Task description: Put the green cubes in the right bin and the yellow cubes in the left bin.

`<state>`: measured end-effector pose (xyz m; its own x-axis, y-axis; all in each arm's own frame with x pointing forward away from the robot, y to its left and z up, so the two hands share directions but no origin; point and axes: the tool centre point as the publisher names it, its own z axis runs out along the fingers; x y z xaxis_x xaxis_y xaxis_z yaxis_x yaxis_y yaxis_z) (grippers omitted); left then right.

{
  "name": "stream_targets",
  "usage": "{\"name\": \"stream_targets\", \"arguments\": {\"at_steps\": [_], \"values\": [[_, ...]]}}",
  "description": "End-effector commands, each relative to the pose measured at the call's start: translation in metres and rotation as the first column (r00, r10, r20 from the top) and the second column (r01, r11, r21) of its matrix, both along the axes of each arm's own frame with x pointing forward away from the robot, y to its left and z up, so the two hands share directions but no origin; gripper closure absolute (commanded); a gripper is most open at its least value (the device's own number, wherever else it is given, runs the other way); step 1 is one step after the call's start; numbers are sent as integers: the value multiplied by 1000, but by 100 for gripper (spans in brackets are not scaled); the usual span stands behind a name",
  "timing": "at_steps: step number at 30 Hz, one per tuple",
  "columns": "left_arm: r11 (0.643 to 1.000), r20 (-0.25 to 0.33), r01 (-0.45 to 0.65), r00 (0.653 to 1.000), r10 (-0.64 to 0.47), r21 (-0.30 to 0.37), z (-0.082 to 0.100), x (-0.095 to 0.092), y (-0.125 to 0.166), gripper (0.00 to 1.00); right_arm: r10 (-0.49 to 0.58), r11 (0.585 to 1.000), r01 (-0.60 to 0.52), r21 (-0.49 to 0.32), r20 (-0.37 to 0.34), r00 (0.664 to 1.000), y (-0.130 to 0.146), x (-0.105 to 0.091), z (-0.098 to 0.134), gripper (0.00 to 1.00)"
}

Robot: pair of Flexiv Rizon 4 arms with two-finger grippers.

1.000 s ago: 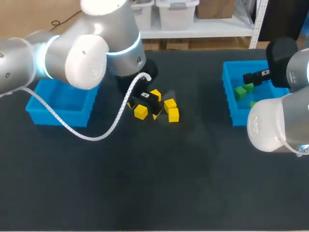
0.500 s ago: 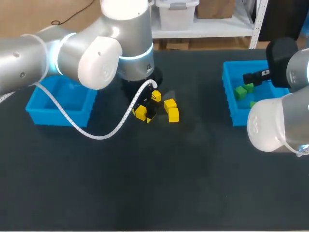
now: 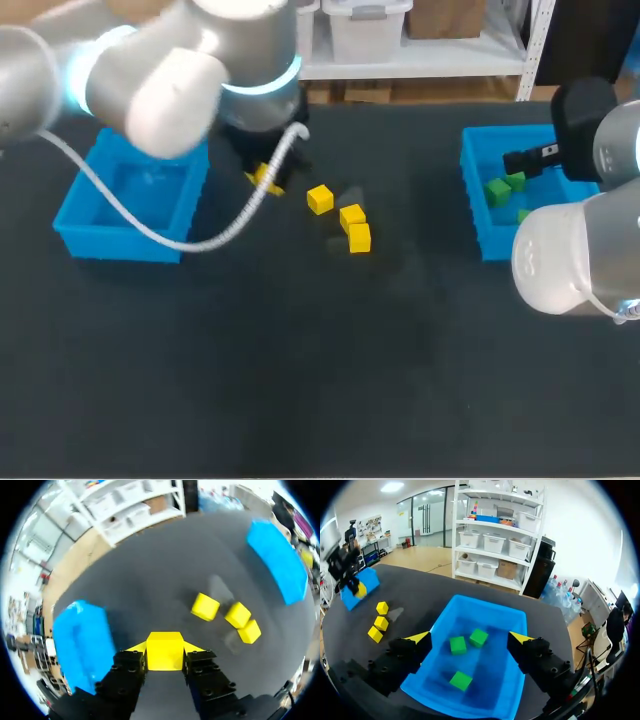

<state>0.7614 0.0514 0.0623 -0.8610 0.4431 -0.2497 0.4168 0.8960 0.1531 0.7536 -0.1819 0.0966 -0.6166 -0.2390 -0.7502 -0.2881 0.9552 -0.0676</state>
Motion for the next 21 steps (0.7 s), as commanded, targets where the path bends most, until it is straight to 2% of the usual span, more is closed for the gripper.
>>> {"name": "stream_targets", "arguments": {"at_steps": [1, 5, 9, 12, 13, 14, 15, 17, 21], "values": [[987, 210, -145, 965, 156, -69, 48, -14, 59, 100, 2, 1000, -2, 1, -1, 1000, -1, -1, 1, 0], [968, 224, -249, 941, 251, -41, 48, -14, 100, 100, 2, 1000, -2, 1, -1, 1000, -1, -1, 1, 0], [936, 191, -350, 918, 348, -23, 34, -21, 136, 100, 2, 1000, -2, 1, -1, 1000, -1, -1, 1, 0], [924, 146, -383, 914, 380, -3, 21, -29, 149, 100, 2, 1000, -2, 1, -1, 1000, -1, -1, 1, 0], [922, 133, -388, 915, 382, 18, 18, -31, 150, 68, 2, 1000, -2, 1, -1, 1000, -1, -1, 1, 0], [920, 129, -391, 914, 385, 26, 15, -33, 152, 13, 2, 1000, -2, 1, -1, 1000, -1, -1, 1, 0], [917, 132, -397, 911, 391, 28, 13, -34, 154, 0, 2, 1000, -2, 1, -1, 1000, -1, -1, 1, 0], [915, 129, -403, 909, 397, 21, 12, -35, 154, 0, 2, 1000, -2, 1, -1, 1000, -1, -1, 1, 0], [920, 172, -391, 906, 387, -8, 20, -31, 146, 0, 2, 1000, -2, 1, -1, 1000, -1, -1, 1, 0]]}}
